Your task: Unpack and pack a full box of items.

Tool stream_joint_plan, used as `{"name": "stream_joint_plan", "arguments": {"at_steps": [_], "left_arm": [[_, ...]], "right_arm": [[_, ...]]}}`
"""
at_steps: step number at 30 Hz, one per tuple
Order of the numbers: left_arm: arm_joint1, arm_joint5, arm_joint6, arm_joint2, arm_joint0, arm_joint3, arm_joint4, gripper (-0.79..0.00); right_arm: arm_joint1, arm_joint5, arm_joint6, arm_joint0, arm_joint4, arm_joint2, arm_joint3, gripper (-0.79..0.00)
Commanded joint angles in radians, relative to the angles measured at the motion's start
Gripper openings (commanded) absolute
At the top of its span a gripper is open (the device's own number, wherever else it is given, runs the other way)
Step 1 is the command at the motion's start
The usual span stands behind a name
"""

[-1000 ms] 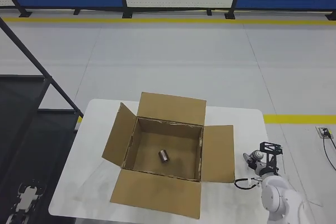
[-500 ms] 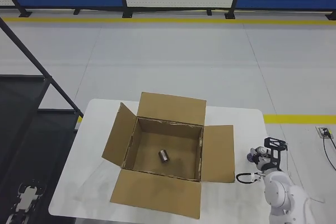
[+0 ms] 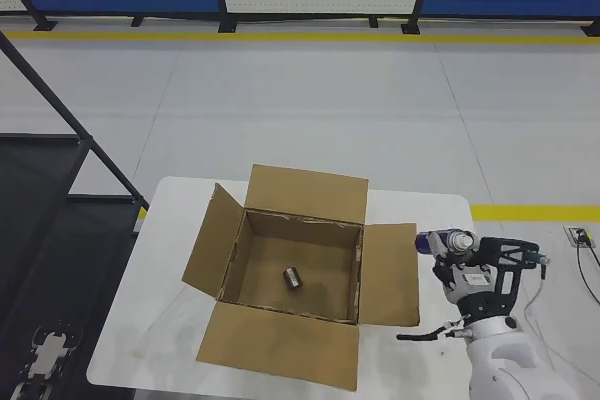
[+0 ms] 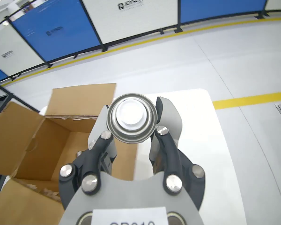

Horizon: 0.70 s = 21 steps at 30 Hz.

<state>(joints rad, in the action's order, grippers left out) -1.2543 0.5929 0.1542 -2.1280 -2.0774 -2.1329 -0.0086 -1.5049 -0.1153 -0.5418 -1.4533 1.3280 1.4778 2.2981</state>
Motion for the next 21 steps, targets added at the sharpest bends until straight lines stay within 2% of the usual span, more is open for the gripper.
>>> {"name": "stream_joint_plan", "arguments": {"at_steps": [1,5,10,15,21], "left_arm": [[0.000,0.000,0.000,0.000,0.000,0.000,0.000,0.000],[0.000,0.000,0.000,0.000,0.000,0.000,0.000,0.000],[0.000,0.000,0.000,0.000,0.000,0.000,0.000,0.000],[0.000,0.000,0.000,0.000,0.000,0.000,0.000,0.000],[0.000,0.000,0.000,0.000,0.000,0.000,0.000,0.000]], "right_arm": [[-0.001,0.010,-0.014,0.017,0.054,-0.098,0.000,-0.785],[-0.010,0.003,-0.081,0.109,0.196,-0.292,-0.095,-0.785],[-0.035,-0.044,-0.169,0.263,0.288,-0.468,-0.325,-0.785],[-0.066,-0.111,-0.206,0.394,0.319,-0.560,-0.552,-0.785],[-0.103,-0.233,-0.216,0.525,0.351,-0.601,-0.794,-0.785]]}}
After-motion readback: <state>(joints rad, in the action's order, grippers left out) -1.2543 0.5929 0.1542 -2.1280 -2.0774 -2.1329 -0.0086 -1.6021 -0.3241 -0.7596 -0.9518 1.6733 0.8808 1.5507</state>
